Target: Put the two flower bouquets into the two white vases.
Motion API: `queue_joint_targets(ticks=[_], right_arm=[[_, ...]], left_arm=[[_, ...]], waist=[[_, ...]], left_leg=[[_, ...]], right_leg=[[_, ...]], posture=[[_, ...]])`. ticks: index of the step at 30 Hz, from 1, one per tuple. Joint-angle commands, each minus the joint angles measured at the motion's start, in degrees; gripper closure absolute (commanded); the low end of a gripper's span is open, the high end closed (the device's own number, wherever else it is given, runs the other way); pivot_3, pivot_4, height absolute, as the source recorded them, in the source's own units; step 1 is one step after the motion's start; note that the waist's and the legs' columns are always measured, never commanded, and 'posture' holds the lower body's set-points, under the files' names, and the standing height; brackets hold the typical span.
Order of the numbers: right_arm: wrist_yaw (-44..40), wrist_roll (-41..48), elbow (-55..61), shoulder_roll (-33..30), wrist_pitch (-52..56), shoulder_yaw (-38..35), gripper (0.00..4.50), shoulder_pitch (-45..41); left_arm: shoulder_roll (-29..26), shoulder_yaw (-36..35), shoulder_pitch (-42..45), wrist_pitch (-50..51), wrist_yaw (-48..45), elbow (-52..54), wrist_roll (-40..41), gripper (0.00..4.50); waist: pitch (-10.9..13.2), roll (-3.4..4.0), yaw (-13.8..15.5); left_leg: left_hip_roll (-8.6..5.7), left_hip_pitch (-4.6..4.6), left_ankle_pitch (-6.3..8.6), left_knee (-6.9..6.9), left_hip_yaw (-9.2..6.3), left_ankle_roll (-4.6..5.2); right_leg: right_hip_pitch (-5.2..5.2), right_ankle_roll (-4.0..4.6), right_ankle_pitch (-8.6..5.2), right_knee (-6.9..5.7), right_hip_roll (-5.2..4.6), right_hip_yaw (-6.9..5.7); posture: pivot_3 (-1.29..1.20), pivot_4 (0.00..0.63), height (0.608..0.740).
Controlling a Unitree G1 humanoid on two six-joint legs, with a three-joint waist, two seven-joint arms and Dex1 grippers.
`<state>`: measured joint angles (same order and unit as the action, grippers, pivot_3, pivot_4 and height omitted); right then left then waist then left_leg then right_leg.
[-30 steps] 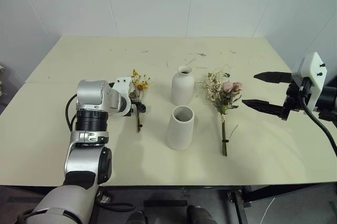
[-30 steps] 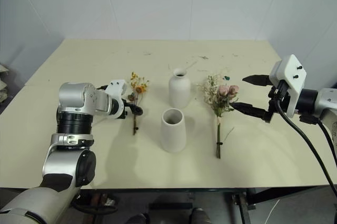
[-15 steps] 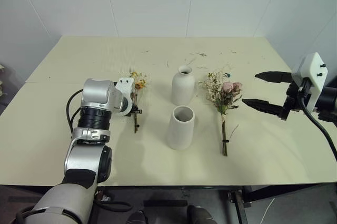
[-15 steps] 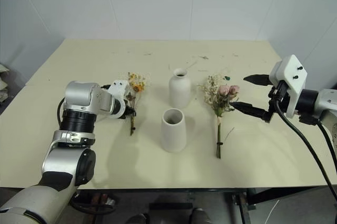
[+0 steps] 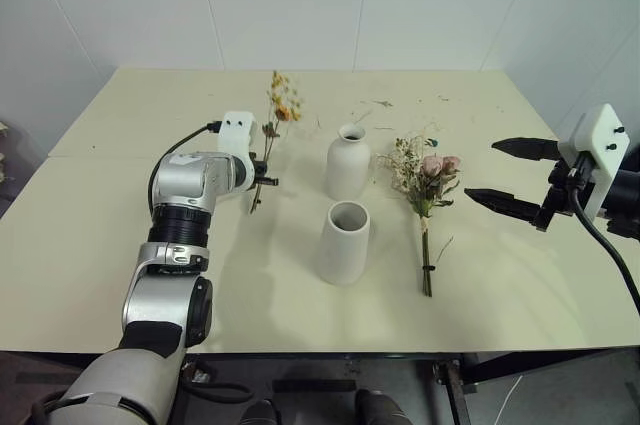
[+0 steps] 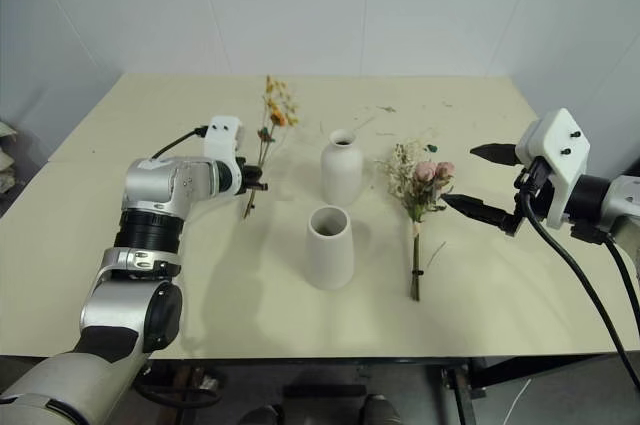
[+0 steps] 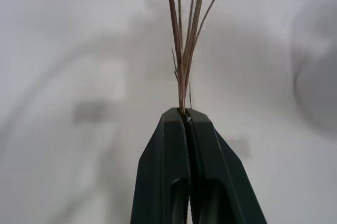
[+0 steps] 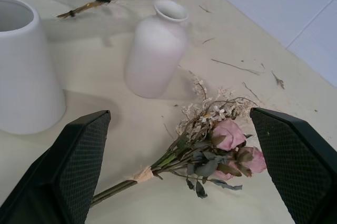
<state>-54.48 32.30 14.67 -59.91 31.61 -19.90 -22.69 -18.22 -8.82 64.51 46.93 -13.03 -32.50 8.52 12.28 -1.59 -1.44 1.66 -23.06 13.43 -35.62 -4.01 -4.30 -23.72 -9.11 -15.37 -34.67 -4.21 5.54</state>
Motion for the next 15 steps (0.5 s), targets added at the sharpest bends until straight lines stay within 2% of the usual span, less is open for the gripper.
queue_joint_targets(ticks=[1,4,8,13,15], right_arm=[[1.7,1.0,3.6,0.1,0.7,-4.6,0.0,1.7],[2.8,1.7,5.7,0.4,1.5,-6.4,0.0,3.9],[3.4,3.5,9.9,1.0,3.0,-9.5,0.0,7.6],[4.2,5.4,11.9,1.4,4.5,-11.0,0.0,9.2],[6.0,8.4,13.3,3.4,5.7,-12.1,0.0,9.0]], left_arm=[[1.2,-2.5,2.9,-22.3,-4.7,-3.3,2.1,4.47],[3.4,-5.6,5.0,-35.7,-6.8,-9.2,4.7,4.47],[5.8,-8.2,8.3,-48.9,-14.6,-18.1,8.2,4.47],[7.6,-10.4,12.2,-56.2,-23.1,-25.8,11.7,4.47],[9.6,-14.0,14.9,-57.3,-30.2,-28.5,16.8,4.47]], waist=[[0.0,0.0,0.1],[0.0,0.0,0.3],[0.0,0.0,0.9],[0.0,0.0,1.2],[0.0,-0.01,1.3]], left_leg=[[0.0,-0.01,0.0,0.0,0.0,-0.01],[-0.01,-0.04,0.0,-0.01,0.01,-0.01],[-0.02,-0.06,0.01,0.0,0.01,0.02],[-0.02,-0.06,0.02,-0.03,0.05,0.05],[-0.02,-0.06,0.03,-0.06,0.05,0.06]], right_leg=[[0.0,-0.01,0.01,0.02,0.0,0.0],[0.02,-0.04,0.03,0.11,-0.01,0.01],[0.03,-0.06,0.04,0.18,0.0,0.0],[0.03,-0.09,0.06,0.2,0.0,0.02],[0.05,-0.1,0.07,0.2,0.0,0.02]], posture=[[0.0,0.15,0.74],[0.0,0.15,0.74],[0.0,0.15,0.74],[0.0,0.15,0.74],[0.0,0.15,0.74]])
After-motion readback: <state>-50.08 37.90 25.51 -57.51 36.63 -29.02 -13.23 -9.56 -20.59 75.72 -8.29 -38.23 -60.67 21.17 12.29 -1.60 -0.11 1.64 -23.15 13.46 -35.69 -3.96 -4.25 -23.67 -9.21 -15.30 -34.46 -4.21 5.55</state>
